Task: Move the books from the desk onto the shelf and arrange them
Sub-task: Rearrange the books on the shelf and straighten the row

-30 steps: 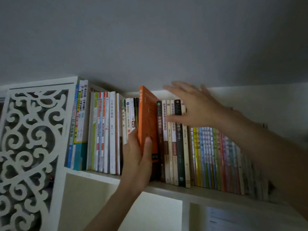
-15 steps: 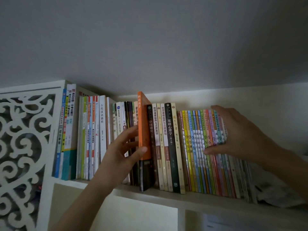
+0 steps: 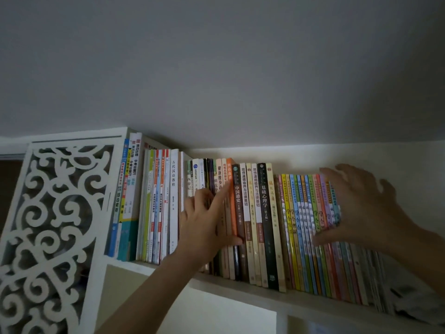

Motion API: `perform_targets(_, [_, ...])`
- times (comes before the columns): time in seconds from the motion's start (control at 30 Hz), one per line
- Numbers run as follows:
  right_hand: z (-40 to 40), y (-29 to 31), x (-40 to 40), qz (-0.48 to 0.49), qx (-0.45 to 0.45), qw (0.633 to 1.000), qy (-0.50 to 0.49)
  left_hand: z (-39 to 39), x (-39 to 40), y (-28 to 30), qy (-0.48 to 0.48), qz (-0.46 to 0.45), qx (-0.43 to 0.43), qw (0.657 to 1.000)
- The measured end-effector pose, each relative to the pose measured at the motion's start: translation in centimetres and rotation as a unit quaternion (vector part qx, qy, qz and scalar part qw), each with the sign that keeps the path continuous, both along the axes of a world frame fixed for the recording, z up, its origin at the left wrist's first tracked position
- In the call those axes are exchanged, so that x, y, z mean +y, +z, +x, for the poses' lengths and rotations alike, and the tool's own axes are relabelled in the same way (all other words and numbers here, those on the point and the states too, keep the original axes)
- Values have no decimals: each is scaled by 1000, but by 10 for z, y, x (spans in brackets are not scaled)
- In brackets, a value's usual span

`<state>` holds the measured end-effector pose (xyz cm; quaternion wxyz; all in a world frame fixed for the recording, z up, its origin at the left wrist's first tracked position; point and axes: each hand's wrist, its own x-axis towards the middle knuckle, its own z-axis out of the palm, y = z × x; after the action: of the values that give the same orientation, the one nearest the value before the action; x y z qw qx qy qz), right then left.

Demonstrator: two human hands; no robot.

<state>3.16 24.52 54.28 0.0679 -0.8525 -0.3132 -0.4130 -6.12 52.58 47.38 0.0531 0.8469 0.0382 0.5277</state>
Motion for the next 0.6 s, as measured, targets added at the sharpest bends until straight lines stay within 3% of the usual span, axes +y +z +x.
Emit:
perform_targets(0.07, [-13,3,16,-62,-34,996,-56,0,9,-5,26,40,19,999])
perform_targets(0.2, [-27,7,57,-133,-55,988,-59,4,17,-10,45,87,-20,995])
perform_targets(0.5, [-28,14,76,-174,-52,981,-71,-7,31,-22,22,123,5,992])
perform_targets(0.6, [-18,2,66,-183,-118,973,-78,-25,59,-42,63,83,5,995])
